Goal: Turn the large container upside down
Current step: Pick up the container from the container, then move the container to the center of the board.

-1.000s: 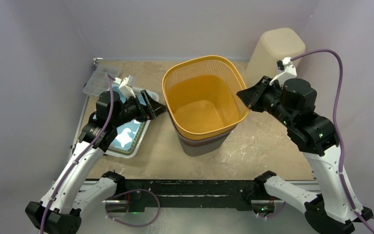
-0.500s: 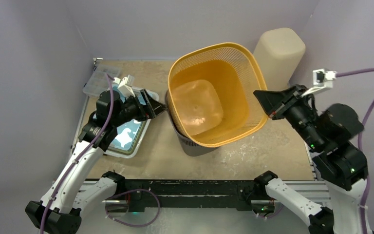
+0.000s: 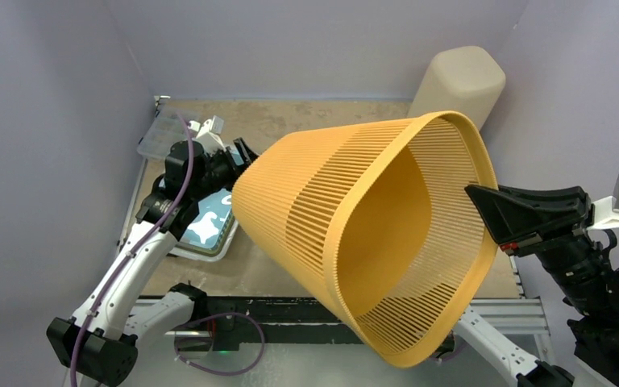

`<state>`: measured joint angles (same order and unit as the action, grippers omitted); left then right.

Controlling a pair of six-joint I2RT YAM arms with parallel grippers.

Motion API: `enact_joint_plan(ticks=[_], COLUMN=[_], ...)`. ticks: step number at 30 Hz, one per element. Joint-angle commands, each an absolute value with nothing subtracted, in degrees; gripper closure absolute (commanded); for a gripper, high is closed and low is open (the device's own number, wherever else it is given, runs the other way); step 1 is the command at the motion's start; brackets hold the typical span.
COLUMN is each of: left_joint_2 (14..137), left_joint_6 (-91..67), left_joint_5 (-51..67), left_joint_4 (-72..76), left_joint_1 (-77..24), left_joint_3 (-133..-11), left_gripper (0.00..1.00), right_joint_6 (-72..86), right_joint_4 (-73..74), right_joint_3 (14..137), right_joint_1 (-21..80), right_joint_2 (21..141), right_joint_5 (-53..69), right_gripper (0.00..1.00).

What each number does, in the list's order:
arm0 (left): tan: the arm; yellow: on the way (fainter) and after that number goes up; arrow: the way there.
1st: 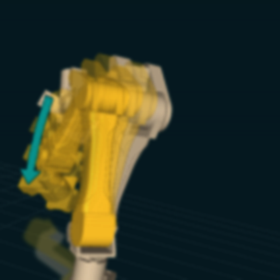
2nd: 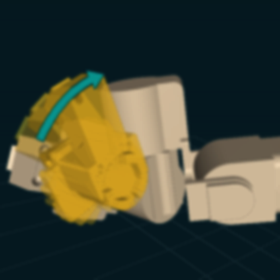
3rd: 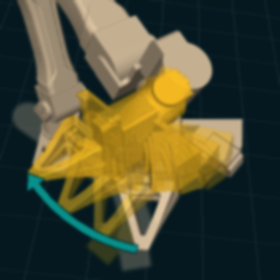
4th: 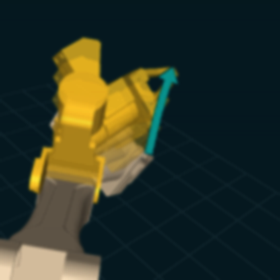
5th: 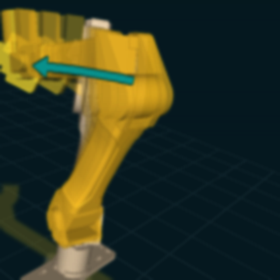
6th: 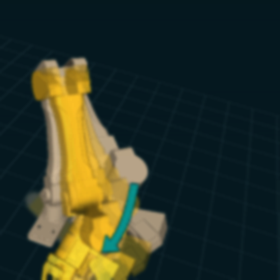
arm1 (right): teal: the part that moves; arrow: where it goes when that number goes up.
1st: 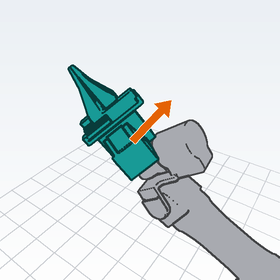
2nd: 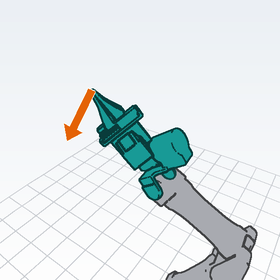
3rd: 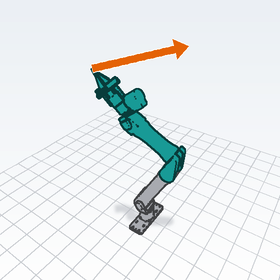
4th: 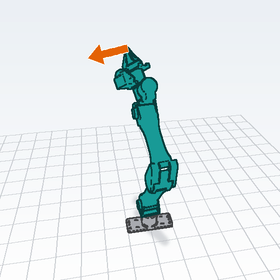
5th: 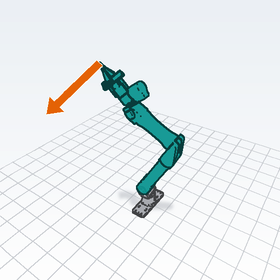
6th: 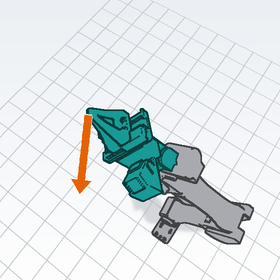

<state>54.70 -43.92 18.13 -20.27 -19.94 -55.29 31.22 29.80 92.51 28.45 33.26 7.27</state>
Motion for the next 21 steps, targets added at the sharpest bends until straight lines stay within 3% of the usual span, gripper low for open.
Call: enact_joint_plan(ticks=[1, 9, 21], left_joint_2=[57.9, 63.7, 66.4], left_joint_6=[-40.7, -35.9, -32.1], left_joint_5=[15.7, 15.4, 15.3], left_joint_4=[-23.9, -25.1, -25.4], left_joint_1=[-20.0, -20.0, -20.0], left_joint_3=[-58.0, -62.6, -65.5], left_gripper=[0.24, 0.33, 0.50], right_joint_6=[30.5, 26.2, 28.4], right_joint_4=[22.9, 28.6, 21.9], right_joint_3=[94.5, 97.3, 92.7], right_joint_1=[28.9, 30.0, 35.9], right_joint_2=[33.7, 36.3, 31.6], right_joint_5=[9.1, 21.5, 25.8], right_gripper=[1.00, 1.00, 1.00])
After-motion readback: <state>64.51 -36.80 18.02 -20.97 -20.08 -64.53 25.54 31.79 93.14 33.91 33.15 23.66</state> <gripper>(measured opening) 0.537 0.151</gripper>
